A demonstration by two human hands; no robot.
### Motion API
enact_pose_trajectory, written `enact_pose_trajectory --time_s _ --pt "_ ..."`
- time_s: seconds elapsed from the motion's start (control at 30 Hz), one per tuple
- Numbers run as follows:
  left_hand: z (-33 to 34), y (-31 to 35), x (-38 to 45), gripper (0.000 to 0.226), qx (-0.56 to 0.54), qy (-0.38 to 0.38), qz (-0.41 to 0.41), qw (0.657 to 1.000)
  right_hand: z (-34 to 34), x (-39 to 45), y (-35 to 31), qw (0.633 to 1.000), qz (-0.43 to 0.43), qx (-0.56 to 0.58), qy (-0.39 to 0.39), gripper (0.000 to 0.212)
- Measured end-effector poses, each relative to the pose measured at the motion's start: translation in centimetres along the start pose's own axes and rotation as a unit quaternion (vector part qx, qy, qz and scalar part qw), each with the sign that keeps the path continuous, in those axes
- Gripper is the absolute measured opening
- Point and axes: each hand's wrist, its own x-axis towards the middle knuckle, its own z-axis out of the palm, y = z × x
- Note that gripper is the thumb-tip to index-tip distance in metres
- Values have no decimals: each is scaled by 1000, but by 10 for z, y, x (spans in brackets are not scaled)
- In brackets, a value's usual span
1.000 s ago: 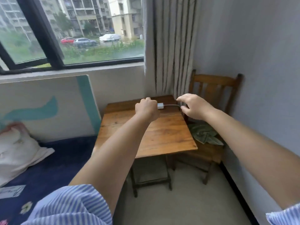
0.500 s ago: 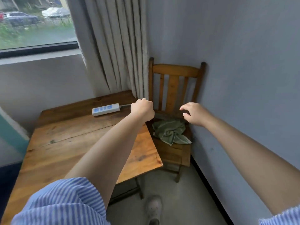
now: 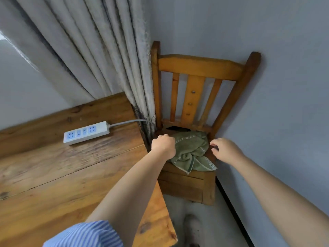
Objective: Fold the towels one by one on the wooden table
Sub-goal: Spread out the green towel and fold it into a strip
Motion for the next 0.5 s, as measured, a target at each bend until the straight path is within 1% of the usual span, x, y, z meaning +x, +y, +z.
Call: enact_pose_trajectory --time_s 0.17,0.33,0.5 --pt "33 12 56 31 -18 -45 -28 998 35 51 39 999 8 -1 -38 40" --pt "79 18 101 26 -33 -77 -44 996 79 89 70 997 25 -38 -66 38" --pt "130 20 144 33 -68 -81 -73 992 126 127 82 993 20 -69 -98 38"
